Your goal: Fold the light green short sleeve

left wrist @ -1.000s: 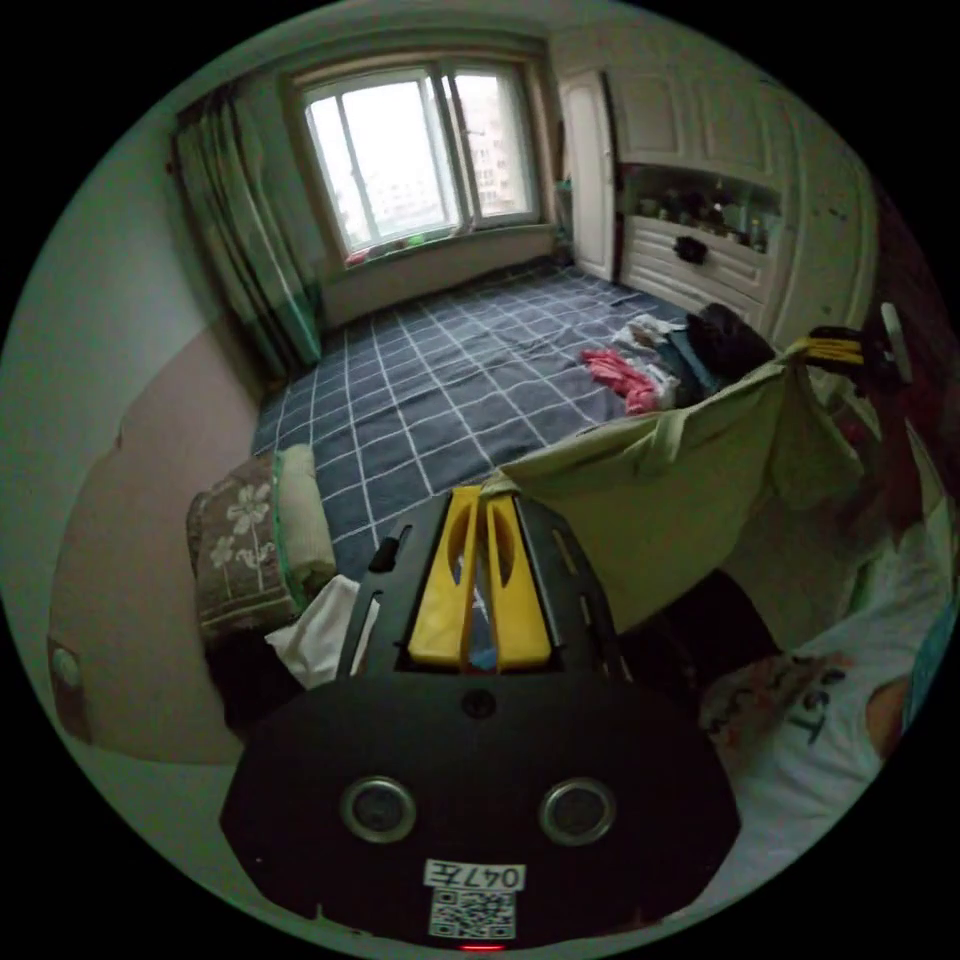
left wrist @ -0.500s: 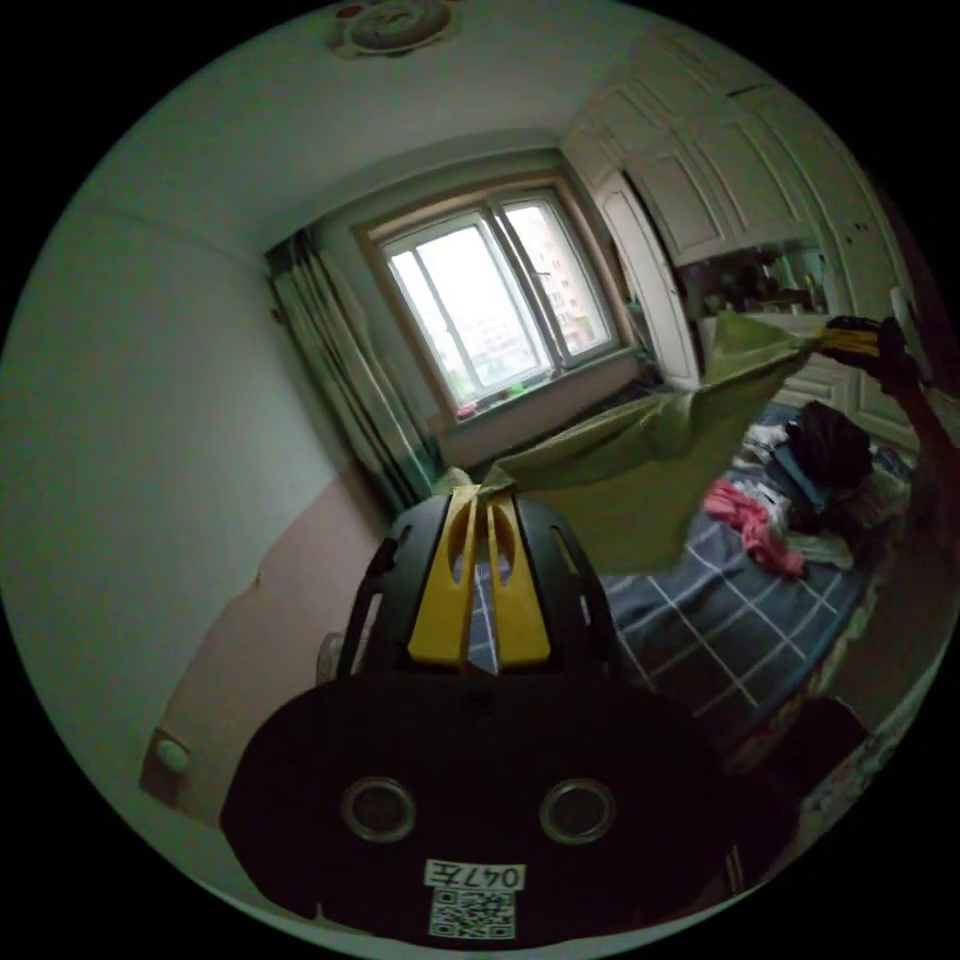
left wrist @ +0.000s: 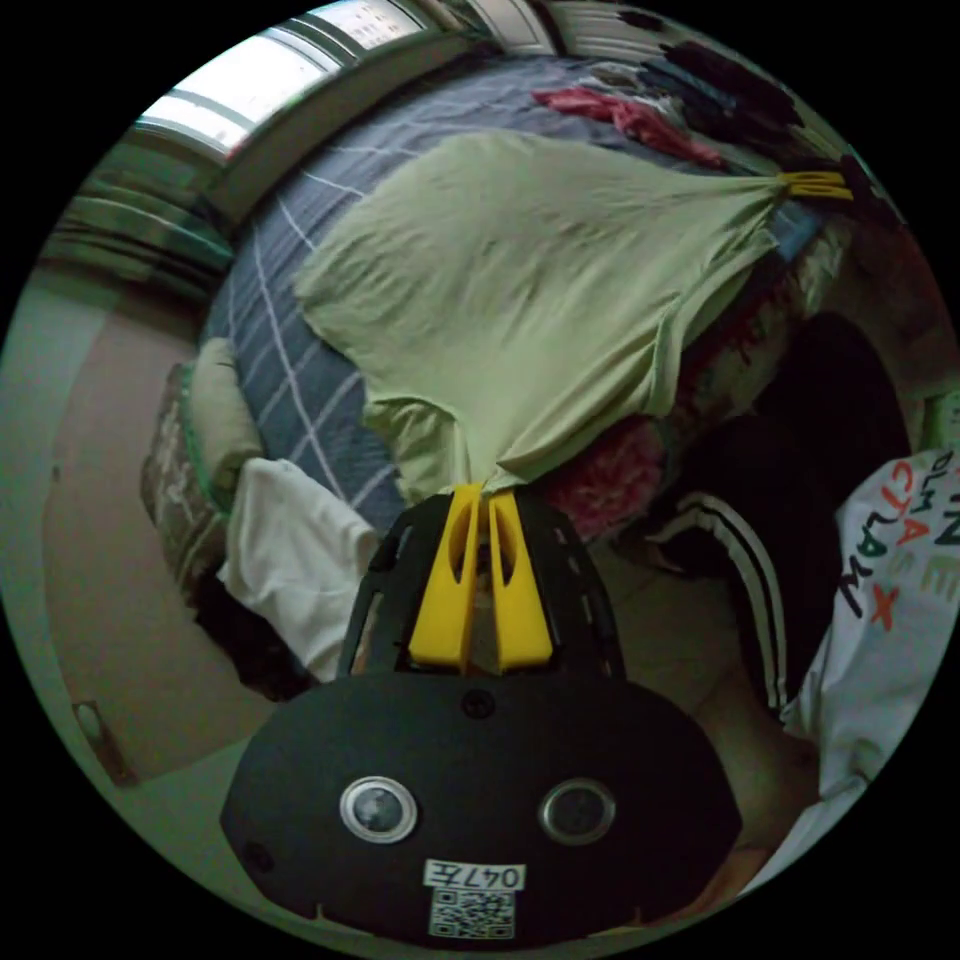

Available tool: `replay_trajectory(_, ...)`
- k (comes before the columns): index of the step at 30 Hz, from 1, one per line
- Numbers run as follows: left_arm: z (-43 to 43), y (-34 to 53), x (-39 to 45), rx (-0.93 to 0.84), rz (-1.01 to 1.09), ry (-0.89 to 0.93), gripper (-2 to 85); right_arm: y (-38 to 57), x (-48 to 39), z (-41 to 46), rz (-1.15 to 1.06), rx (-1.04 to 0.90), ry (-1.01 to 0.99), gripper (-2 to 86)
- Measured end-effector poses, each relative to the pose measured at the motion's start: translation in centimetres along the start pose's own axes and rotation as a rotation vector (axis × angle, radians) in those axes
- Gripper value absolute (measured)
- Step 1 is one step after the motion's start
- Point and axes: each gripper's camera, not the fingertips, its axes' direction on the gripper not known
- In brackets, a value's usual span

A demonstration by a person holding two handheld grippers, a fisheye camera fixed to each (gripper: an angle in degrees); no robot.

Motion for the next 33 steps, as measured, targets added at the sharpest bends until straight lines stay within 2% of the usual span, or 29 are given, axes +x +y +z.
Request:
replay_trajectory(10,6.7,5.5,-2.3,0.048,-0.088,0.130,-0.2,1.3,-3.6,12.0,0.018,-0.045,-0.212,1.4)
replay_trajectory(12,7.6,6.7,-2.7,0.049,-0.099,0.143,0.1,1.8,-4.0,14.7,0.040,-0.061,-0.293,4.4)
replay_trajectory(16,9.3,10.3,-3.4,0.053,-0.121,0.152,1.1,3.7,-4.4,16.7,0.083,-0.019,-0.319,7.9)
replay_trajectory(24,10.3,18.6,-6.3,0.057,-0.323,0.074,2.5,6.0,0.7,24.7,0.474,0.069,-0.221,6.6)
replay_trajectory(26,10.2,20.3,-7.4,0.082,-0.367,0.090,3.0,5.2,1.0,27.7,0.522,0.054,-0.253,6.4)
replay_trajectory(30,10.1,23.6,-10.2,0.159,-0.476,0.114,3.6,2.8,-0.2,33.8,0.624,0.055,-0.461,4.7)
replay_trajectory(33,10.7,25.6,-12.2,0.172,-0.555,0.094,3.7,1.5,-2.2,34.5,0.644,0.054,-0.386,1.1)
